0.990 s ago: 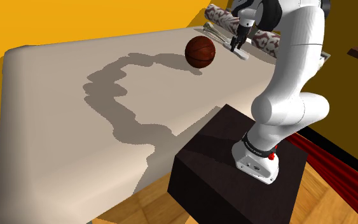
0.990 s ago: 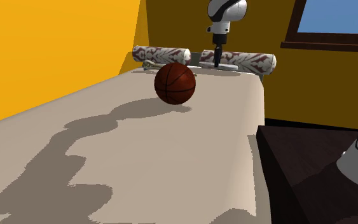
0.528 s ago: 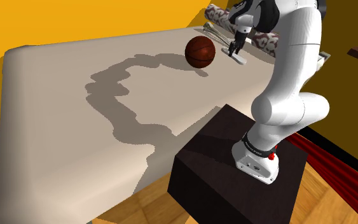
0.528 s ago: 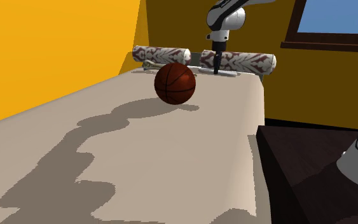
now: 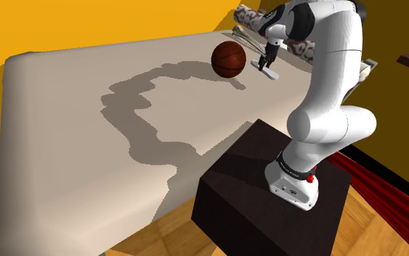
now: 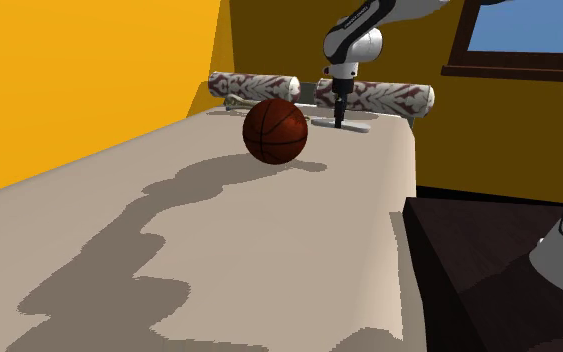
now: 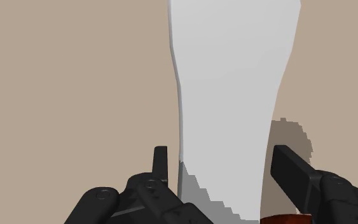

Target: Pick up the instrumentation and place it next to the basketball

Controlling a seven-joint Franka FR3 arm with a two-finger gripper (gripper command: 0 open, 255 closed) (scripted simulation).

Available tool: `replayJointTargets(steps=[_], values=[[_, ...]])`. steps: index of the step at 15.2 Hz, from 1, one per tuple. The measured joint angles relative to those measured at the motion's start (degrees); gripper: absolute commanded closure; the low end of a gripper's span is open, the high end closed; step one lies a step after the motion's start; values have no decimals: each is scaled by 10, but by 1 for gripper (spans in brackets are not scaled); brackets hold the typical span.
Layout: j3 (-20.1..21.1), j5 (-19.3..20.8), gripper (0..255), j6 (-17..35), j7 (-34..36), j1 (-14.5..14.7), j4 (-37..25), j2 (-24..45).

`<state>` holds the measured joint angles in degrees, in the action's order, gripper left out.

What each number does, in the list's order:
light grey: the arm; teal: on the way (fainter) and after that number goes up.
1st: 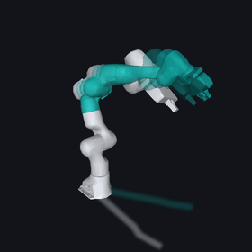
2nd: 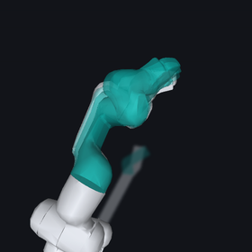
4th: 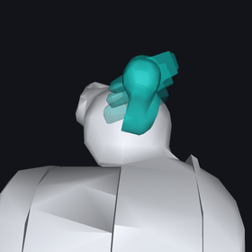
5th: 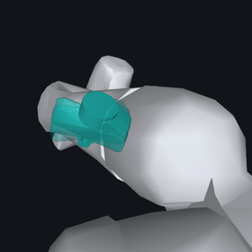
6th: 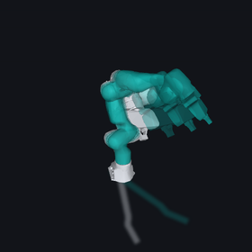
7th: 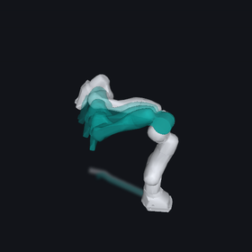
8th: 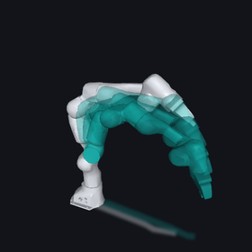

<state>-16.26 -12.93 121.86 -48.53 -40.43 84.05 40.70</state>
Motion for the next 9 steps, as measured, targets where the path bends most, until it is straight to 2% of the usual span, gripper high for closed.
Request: replayJointTargets(steps=[9], values=[[9, -11, 255, 45, -6, -5, 6, 40]])
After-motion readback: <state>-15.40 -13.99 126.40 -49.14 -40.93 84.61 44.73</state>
